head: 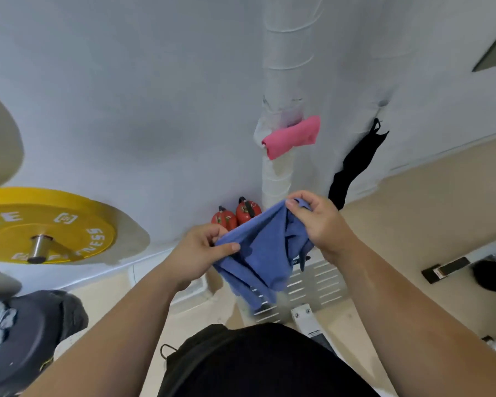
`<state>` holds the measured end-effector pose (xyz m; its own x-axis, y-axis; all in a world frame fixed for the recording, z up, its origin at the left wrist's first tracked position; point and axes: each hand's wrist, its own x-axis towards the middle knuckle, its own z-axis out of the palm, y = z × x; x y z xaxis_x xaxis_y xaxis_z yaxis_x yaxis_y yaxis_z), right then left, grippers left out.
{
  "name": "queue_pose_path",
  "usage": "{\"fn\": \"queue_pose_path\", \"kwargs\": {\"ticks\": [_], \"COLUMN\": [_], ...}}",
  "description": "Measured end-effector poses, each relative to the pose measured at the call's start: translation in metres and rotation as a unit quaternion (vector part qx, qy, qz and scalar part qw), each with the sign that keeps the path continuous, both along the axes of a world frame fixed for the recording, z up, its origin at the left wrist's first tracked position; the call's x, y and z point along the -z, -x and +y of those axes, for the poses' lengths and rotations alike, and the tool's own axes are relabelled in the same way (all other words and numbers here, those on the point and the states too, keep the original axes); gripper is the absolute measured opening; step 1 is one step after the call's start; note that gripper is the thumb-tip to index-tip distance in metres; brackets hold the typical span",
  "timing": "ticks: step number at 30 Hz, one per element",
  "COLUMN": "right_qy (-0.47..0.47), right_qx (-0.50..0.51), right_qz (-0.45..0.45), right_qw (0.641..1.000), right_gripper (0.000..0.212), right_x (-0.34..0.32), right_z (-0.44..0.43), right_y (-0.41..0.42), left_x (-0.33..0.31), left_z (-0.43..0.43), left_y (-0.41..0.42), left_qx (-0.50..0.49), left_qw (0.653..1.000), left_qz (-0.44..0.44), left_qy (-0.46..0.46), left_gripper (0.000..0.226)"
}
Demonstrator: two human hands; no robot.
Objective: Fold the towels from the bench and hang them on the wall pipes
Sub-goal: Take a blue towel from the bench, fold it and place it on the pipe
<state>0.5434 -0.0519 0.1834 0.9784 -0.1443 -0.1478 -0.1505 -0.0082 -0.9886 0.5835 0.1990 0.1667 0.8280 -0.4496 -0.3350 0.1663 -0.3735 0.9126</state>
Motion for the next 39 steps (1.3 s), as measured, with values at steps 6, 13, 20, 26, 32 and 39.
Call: {"fn": "queue_pose_path", "kwargs": {"ticks": [6, 13, 20, 26, 32, 39], "right_qy": [0.100, 0.210, 0.163, 0.151, 0.102, 0.059], "right_qx": [0.210, -0.080, -0.211, -0.035, 0.051, 0.135], "right_qz": [0.033, 0.036, -0.020, 0.013, 0.043, 0.046], "right_qw": [0.972, 0.974, 0.964, 0.988, 0.993, 0.988], "right_gripper": [0.025, 0.051, 0.012, 0.015, 0.019, 0.016], "right_x": [0.028, 0.011, 0.015, 0.025, 0.023, 0.013], "right_z": [-0.082, -0.047, -0.031, -0.060, -0.075, -0.051], "right_y": [-0.029, -0.018, -0.013, -0.013, -0.010, -0.002], "left_x": [0.002, -0.022, -0.039, -0.029, -0.029, -0.040], "left_z": [-0.006, -0.055, -0.085, -0.069, -0.081, -0.121], "left_y": [0.004, -0.002, -0.008, -0.006, 0.003, 0.008], "left_qx": [-0.062, -0.003, 0.052, -0.027, -0.088, -0.170], "left_qw": [0.998, 0.987, 0.981, 0.995, 0.994, 0.984], "left_qz": [0.003, -0.125, -0.153, -0.048, -0.046, -0.037], "left_qy": [-0.027, -0.099, -0.110, -0.086, -0.040, 0.031], "left_gripper": [0.023, 0.016, 0.019, 0.018, 0.015, 0.015]}}
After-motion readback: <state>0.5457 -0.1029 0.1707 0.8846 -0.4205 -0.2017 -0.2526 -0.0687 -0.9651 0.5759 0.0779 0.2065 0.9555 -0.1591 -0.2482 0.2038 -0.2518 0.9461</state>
